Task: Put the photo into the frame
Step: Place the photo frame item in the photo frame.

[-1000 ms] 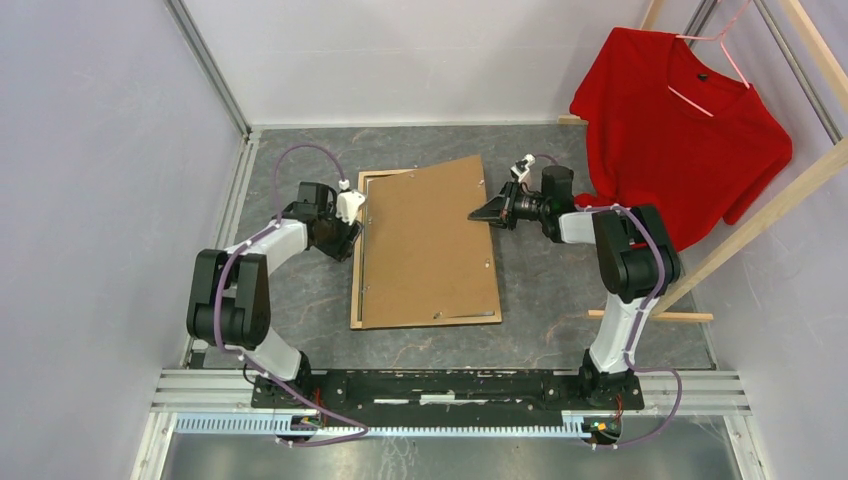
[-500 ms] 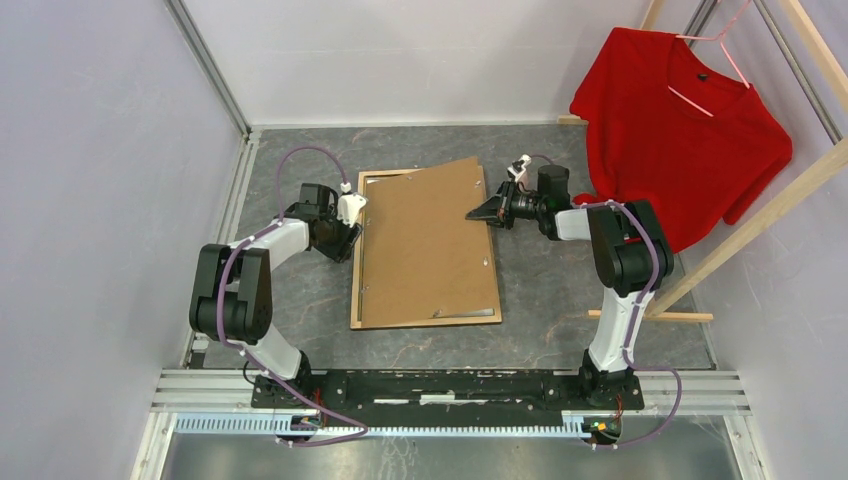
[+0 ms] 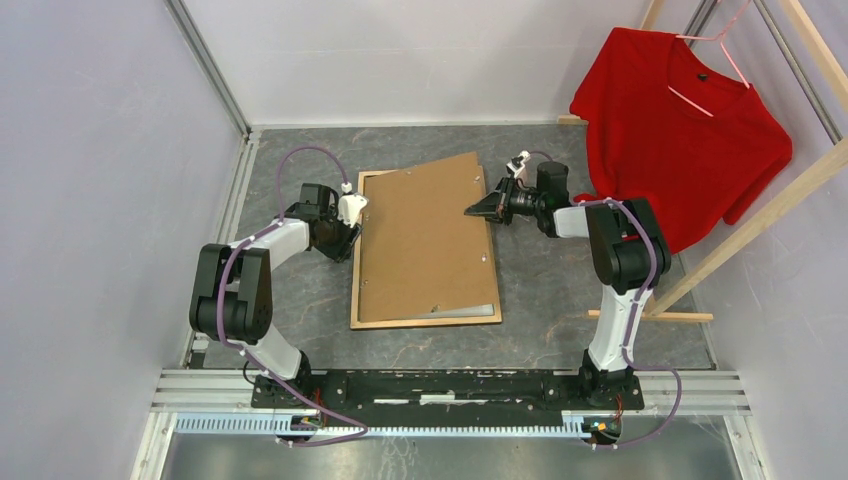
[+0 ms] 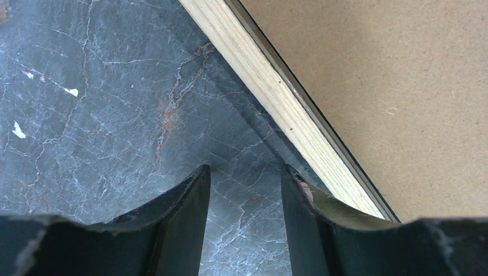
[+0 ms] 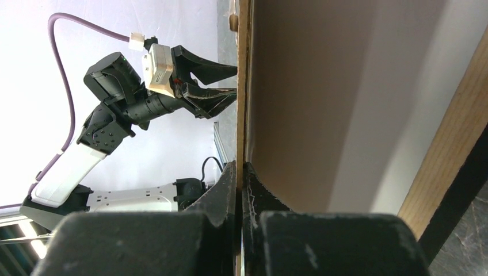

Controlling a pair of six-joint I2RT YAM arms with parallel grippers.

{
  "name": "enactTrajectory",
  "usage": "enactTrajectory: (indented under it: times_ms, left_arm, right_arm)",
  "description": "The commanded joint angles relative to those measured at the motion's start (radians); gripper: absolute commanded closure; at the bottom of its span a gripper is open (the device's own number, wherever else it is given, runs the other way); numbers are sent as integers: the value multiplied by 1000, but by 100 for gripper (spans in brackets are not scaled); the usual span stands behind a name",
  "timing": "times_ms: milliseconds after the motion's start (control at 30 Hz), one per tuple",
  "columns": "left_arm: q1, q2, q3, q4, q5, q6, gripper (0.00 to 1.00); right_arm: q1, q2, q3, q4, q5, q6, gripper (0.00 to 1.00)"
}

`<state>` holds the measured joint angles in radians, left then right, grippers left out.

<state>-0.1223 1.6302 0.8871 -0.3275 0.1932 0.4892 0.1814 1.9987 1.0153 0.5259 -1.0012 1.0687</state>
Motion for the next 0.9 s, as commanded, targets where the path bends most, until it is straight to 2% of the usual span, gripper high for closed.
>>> enactTrajectory:
  times_ms: [0, 500, 700, 867]
  left_arm:
    - [-9, 13, 24, 13, 17, 34, 45]
    - [-51, 11, 22, 4, 27, 39, 48]
    - [-62, -2, 1, -15, 75, 77, 48]
    - [-63, -7, 2, -38, 102, 98, 49]
  right_arm:
    - [-5, 22, 57, 100, -15, -1, 100]
    - [-5, 41, 68, 65, -14, -48, 100]
    - [-1, 55, -30, 288, 38, 99, 100]
    - [16, 45, -69, 296, 90, 91, 100]
